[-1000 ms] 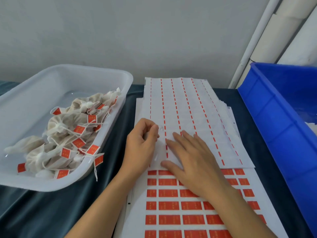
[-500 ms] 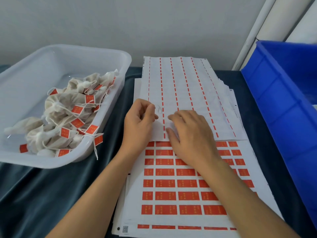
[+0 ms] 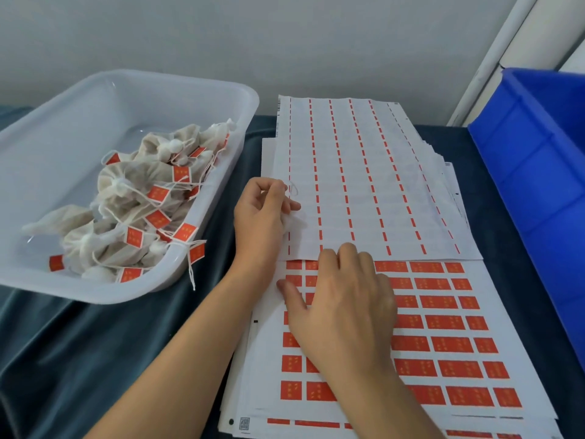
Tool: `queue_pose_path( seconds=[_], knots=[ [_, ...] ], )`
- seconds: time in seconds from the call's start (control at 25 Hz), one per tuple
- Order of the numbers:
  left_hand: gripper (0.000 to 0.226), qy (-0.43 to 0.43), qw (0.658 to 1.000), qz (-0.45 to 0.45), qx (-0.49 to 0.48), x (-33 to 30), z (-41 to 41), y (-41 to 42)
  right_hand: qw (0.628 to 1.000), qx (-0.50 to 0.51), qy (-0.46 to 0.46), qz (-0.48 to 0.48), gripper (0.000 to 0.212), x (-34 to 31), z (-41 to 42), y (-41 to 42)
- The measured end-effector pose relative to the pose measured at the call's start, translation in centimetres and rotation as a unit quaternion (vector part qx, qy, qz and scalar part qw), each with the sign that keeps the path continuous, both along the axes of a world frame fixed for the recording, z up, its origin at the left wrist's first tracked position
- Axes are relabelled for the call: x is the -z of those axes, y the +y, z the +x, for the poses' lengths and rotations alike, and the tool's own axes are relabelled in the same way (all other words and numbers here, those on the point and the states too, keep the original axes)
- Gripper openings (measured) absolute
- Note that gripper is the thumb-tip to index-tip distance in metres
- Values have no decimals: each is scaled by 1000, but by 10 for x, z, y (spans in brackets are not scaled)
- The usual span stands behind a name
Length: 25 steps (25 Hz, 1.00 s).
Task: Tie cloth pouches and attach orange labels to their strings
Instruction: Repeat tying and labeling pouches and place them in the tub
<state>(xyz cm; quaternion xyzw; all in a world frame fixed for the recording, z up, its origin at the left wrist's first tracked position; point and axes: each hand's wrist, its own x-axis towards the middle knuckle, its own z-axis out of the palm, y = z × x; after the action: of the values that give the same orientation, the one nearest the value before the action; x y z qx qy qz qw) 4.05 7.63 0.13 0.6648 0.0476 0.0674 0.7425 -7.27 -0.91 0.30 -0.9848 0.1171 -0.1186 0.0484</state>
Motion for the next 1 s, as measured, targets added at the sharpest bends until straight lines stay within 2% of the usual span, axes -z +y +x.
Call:
queue_pose_path(
  seconds=[0.12, 0.4, 1.0],
  knots=[
    [17, 4, 999, -35, 0, 0, 0, 2, 1000, 0, -10, 14, 58, 3, 0, 5],
    [17, 0, 1000, -13, -1, 0, -1, -1, 999, 10, -3, 32, 45, 1, -2, 13],
    [14, -40, 999, 31, 10, 4, -5, -5, 995, 17, -28, 90, 44, 4, -8, 15]
  ],
)
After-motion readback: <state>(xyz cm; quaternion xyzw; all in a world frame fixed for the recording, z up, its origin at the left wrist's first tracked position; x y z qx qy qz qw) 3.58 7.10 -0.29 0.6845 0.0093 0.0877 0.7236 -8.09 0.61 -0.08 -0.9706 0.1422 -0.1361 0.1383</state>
